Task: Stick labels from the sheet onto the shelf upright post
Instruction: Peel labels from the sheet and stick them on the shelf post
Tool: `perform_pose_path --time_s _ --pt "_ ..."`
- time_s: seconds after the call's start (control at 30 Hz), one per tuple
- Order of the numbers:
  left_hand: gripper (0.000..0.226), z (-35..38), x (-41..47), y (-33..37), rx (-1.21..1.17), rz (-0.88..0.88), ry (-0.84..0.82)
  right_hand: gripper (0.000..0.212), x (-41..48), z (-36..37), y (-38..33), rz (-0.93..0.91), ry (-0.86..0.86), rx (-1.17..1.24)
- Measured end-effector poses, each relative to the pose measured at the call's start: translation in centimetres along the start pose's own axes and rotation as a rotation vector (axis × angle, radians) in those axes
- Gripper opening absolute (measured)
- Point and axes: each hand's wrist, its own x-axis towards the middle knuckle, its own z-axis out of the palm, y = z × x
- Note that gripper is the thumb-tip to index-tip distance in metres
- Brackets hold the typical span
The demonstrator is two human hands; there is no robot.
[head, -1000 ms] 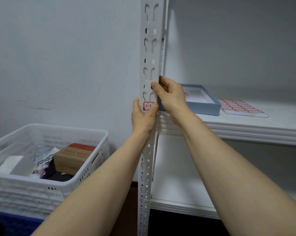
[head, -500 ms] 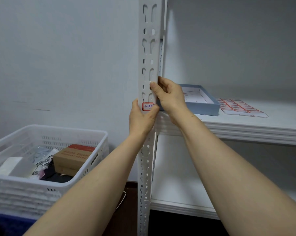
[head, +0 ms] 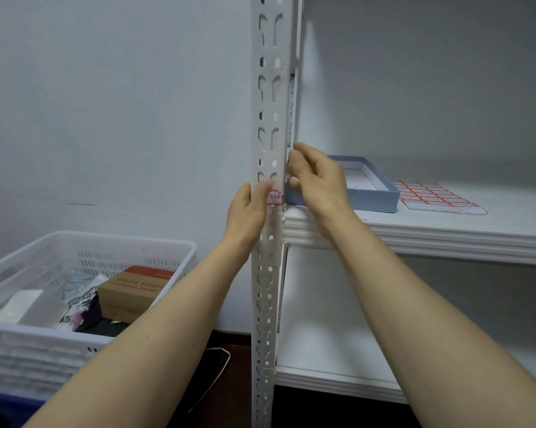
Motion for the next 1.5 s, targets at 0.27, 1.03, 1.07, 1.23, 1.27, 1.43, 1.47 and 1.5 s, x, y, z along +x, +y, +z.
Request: perform_pose_path --time_s 0.27,1.03,1.07,1.23,1.27,1.43,1.47,1.5 --pt "0.025 0.1 2.3 2.7 -0.175 0.202 -0.004 0.021 -4.7 -0.1 2.0 0.005 0.228 -0.337" --pt "0.014 -0.6 2.7 2.1 -0.373 0.183 -0.079 0.015 -3.5 1.4 -0.2 -0.057 0.126 -0.956" --pt "0.014 -0.7 2.8 2.1 -0.375 0.182 -0.082 0.014 -3.4 1.3 -0.2 -0.055 0.121 -0.956" --pt "0.013 -0.7 2.8 2.1 -0.375 0.18 -0.08 0.011 -3.5 1.5 0.4 -0.09 0.097 -0.959" --pt "0.013 -0.6 2.8 2.1 -0.374 0.183 -0.078 0.01 -3.6 1.4 0.5 -0.105 0.102 -0.953" --pt "0.013 -0.7 2.8 2.1 -0.379 0.181 -0.083 0.009 -4.0 1.2 1.6 -0.283 0.233 -0.853" --pt "0.013 -0.7 2.9 2.1 -0.379 0.182 -0.085 0.009 -3.9 1.2 1.9 -0.372 0.281 -0.848" --pt "0.013 -0.7 2.8 2.0 -0.38 0.184 -0.087 0.01 -3.8 1.3 2.1 -0.456 0.324 -0.856"
